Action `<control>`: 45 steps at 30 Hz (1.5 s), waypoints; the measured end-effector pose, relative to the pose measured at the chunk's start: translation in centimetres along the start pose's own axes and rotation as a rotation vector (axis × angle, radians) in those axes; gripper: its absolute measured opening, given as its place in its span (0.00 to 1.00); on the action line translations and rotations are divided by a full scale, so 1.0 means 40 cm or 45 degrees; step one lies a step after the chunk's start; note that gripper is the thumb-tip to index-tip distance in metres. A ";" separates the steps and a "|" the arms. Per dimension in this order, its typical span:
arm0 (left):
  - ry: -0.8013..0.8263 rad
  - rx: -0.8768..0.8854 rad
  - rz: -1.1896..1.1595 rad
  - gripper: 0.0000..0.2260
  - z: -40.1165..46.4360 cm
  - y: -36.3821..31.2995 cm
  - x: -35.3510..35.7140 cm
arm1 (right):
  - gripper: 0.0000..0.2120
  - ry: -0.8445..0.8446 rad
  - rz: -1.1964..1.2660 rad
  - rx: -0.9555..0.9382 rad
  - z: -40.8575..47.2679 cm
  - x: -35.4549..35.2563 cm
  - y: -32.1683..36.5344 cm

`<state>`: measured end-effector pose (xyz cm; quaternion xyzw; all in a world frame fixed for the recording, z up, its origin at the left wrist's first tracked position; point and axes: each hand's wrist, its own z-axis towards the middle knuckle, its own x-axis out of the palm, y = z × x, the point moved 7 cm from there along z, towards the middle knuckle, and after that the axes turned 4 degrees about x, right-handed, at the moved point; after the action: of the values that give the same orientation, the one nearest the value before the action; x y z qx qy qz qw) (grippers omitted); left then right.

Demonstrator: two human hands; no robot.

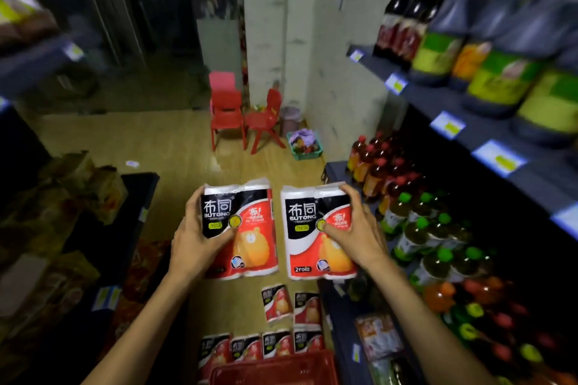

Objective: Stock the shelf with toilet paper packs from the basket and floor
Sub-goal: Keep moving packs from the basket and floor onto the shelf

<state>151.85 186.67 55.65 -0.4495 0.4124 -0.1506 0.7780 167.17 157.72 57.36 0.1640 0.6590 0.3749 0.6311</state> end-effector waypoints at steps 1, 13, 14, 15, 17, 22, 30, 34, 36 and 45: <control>0.000 0.025 -0.005 0.42 0.013 -0.039 -0.015 | 0.41 -0.011 -0.015 -0.011 -0.007 -0.033 0.025; 0.269 0.606 -0.327 0.42 0.042 -0.626 -0.063 | 0.39 -0.658 -0.086 0.120 -0.370 -0.618 0.202; 0.318 0.644 -0.357 0.42 0.023 -0.676 -0.049 | 0.39 -0.721 -0.094 0.146 -0.422 -0.669 0.197; 0.370 0.685 -0.380 0.42 0.000 -0.724 -0.030 | 0.39 -0.778 -0.101 0.174 -0.476 -0.721 0.191; 0.476 0.760 -0.437 0.43 -0.063 -0.827 0.007 | 0.40 -0.886 -0.142 0.232 -0.589 -0.820 0.178; 0.651 0.974 -0.590 0.41 -0.260 -1.065 0.101 | 0.39 -1.175 -0.292 0.402 -0.901 -1.032 0.141; 0.934 1.179 -0.750 0.42 -0.637 -1.348 0.253 | 0.38 -1.462 -0.389 0.636 -1.371 -1.223 0.044; 0.999 1.203 -0.817 0.42 -0.826 -1.442 0.293 | 0.38 -1.522 -0.419 0.706 -1.556 -1.301 -0.005; 1.036 1.202 -0.836 0.42 -0.913 -1.481 0.309 | 0.37 -1.550 -0.443 0.710 -1.638 -1.338 -0.021; 1.140 1.283 -0.926 0.40 -1.247 -1.620 0.342 | 0.36 -1.650 -0.493 0.782 -1.945 -1.441 -0.092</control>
<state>130.34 114.01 89.33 -0.0440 0.3960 -0.7348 0.5489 102.45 93.20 89.61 0.4022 0.2470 -0.1162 0.8739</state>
